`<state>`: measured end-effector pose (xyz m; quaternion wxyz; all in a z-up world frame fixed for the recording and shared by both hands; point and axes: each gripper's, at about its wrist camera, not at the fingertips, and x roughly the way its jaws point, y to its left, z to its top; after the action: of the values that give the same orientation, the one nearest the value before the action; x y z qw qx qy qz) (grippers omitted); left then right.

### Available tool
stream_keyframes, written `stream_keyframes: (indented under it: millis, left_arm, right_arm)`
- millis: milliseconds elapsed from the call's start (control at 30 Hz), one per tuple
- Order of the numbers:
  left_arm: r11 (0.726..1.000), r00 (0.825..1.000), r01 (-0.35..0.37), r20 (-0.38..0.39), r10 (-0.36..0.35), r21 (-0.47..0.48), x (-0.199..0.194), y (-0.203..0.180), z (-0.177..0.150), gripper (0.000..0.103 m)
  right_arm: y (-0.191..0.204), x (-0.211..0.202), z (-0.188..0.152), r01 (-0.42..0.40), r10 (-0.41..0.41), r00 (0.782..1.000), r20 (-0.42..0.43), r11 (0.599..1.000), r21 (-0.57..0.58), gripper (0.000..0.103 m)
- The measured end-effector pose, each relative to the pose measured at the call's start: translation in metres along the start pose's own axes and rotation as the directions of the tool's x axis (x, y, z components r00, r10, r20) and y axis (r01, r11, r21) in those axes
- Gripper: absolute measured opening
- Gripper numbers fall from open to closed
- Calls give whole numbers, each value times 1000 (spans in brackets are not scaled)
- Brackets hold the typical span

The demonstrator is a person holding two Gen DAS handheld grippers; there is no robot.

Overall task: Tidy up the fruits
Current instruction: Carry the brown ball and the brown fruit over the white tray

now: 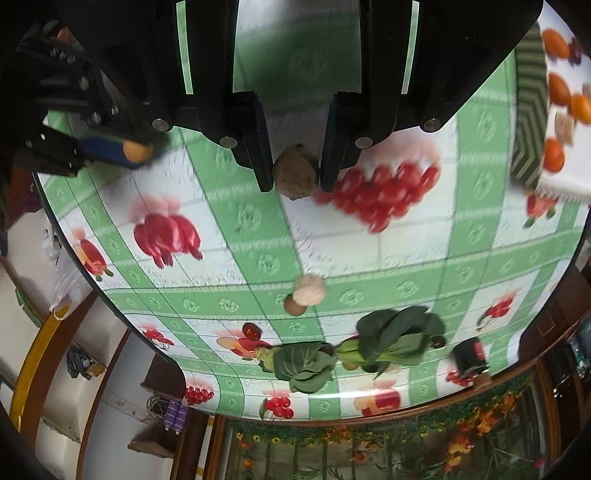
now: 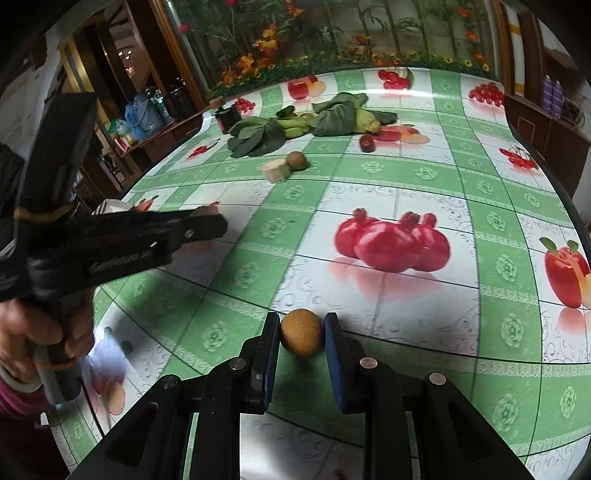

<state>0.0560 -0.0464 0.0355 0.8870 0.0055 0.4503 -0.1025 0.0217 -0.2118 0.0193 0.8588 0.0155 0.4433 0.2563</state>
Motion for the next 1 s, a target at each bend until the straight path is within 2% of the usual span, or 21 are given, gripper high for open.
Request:
stream_keyframes:
  millis: [367, 1000]
  left_arm:
    - [998, 998, -50, 40, 51, -28, -40, 29, -39, 25]
    - [984, 981, -135, 127, 150, -120, -107, 94, -72, 25]
  right_arm:
    - [47, 0, -3, -19, 19, 1000, 0, 999, -44, 24]
    - [155, 14, 18, -90, 89, 996, -17, 976, -199, 24]
